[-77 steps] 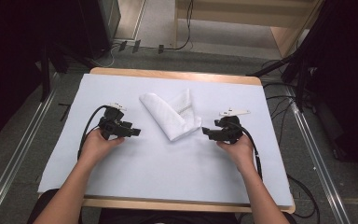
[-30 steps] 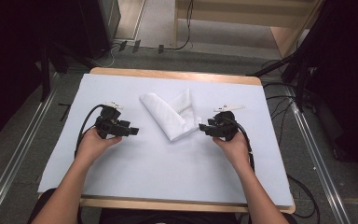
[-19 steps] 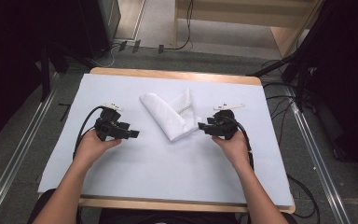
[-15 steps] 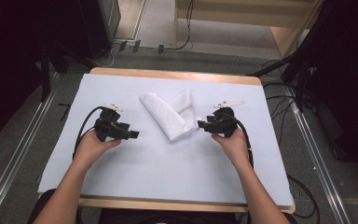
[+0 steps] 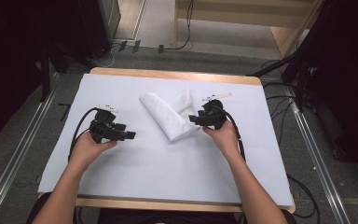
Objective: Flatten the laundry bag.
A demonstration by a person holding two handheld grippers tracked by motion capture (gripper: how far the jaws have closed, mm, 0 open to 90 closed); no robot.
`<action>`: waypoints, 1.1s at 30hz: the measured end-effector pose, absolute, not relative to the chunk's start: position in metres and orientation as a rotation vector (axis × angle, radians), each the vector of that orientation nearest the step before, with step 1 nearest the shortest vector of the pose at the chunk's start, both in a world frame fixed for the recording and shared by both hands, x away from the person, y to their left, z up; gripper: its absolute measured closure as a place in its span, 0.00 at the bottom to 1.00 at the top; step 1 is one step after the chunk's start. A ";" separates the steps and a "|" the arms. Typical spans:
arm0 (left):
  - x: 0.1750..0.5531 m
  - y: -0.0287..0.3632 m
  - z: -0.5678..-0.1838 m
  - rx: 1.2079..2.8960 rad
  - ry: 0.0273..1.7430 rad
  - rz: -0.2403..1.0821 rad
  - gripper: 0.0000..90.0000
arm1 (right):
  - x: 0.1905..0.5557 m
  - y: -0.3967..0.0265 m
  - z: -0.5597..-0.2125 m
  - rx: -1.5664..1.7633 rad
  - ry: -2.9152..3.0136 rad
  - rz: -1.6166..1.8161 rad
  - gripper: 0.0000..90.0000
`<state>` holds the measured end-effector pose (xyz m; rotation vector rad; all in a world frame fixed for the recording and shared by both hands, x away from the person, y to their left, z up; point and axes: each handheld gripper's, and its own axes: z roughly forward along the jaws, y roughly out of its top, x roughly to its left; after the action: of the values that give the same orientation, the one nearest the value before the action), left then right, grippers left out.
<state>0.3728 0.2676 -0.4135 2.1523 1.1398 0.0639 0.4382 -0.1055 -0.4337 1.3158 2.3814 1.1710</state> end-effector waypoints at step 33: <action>0.365 0.288 -0.420 2.138 1.225 0.095 0.41 | 0.466 -0.088 -0.471 1.311 2.430 1.112 1.00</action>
<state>0.3649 0.2884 -0.4198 2.1378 1.2251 0.0945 0.4664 -0.0880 -0.4710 1.3108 2.4301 1.1122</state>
